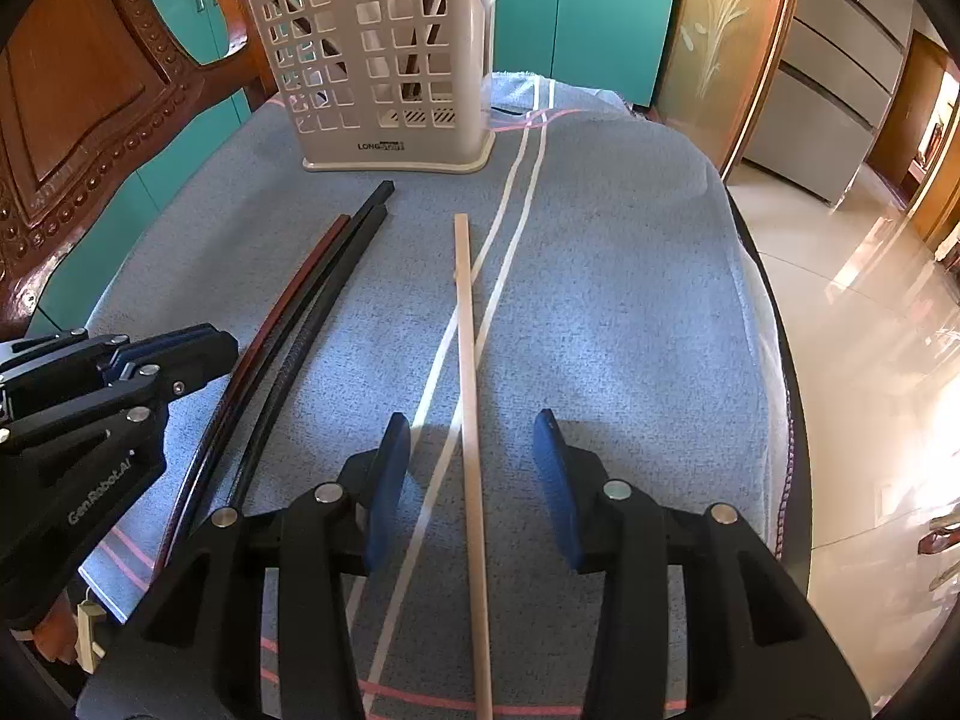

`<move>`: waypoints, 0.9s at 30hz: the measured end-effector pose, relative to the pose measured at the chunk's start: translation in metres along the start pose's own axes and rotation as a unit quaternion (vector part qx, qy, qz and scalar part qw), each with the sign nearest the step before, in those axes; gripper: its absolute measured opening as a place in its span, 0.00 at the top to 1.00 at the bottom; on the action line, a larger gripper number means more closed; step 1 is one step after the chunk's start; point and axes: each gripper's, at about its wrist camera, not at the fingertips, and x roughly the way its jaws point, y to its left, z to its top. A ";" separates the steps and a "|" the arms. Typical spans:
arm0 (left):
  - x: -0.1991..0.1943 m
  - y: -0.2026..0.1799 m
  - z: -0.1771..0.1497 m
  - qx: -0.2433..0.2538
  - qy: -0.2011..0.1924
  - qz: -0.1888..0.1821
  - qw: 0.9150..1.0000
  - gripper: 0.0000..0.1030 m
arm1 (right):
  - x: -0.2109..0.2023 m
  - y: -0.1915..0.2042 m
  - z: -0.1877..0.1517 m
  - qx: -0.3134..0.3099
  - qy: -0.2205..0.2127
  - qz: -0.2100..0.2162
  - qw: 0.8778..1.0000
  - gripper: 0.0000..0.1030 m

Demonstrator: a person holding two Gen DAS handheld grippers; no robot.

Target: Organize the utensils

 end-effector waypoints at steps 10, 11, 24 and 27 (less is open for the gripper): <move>-0.005 -0.006 -0.004 0.011 -0.004 0.005 1.000 0.90 | 0.000 0.000 0.000 0.000 -0.001 0.000 1.000 0.58; -0.004 -0.007 -0.004 0.012 -0.004 0.006 1.000 0.90 | 0.000 0.000 0.000 -0.001 -0.001 -0.001 1.000 0.58; 0.002 -0.009 -0.002 0.019 -0.001 0.004 1.000 0.90 | 0.000 0.001 -0.001 0.000 -0.003 -0.003 1.000 0.58; 0.003 0.003 -0.001 -0.012 0.000 -0.008 1.000 0.96 | -0.001 0.001 0.000 0.000 -0.004 -0.003 1.000 0.58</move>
